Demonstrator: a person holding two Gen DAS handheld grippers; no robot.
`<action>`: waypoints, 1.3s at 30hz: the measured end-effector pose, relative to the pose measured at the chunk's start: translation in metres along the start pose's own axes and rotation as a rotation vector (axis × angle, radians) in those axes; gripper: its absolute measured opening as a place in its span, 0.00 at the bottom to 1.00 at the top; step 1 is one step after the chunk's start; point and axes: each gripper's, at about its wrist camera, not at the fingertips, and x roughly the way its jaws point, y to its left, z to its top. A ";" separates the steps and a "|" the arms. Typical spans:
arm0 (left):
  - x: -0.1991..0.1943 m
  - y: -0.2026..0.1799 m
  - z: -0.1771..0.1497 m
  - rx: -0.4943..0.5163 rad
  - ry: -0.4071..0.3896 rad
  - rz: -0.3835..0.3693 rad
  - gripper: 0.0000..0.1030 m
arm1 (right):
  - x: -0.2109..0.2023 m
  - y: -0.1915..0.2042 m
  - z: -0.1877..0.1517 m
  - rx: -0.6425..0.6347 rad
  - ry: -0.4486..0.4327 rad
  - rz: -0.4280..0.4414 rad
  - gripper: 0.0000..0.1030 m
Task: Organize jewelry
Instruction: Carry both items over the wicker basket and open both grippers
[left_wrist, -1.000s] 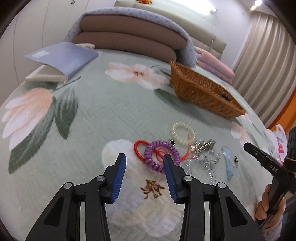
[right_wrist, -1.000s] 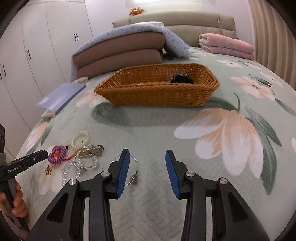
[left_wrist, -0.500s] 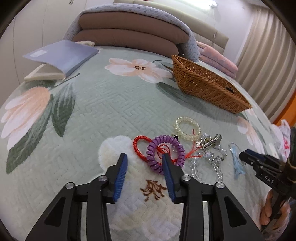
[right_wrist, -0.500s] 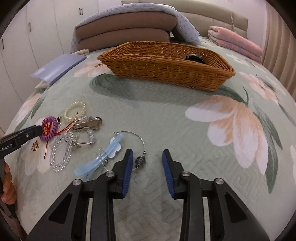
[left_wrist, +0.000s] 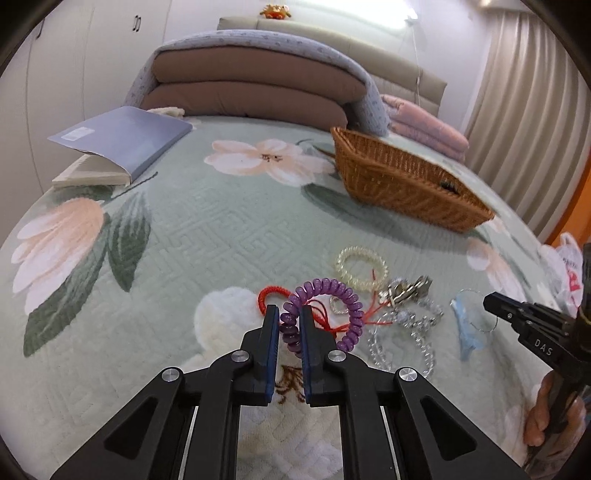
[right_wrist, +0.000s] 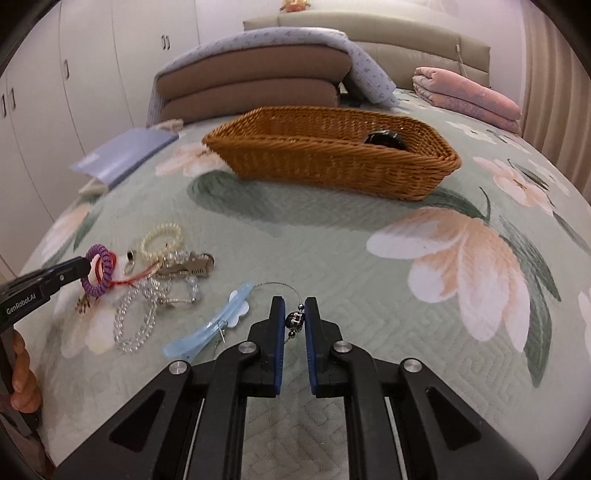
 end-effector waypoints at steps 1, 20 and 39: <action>-0.001 0.001 0.000 -0.003 -0.003 -0.004 0.10 | -0.002 -0.002 0.001 0.008 -0.009 0.002 0.11; -0.038 -0.017 0.008 0.015 -0.126 -0.151 0.10 | -0.029 -0.026 0.010 0.127 -0.125 0.103 0.11; 0.015 -0.105 0.159 0.105 -0.175 -0.254 0.10 | -0.049 -0.066 0.156 0.179 -0.356 0.034 0.11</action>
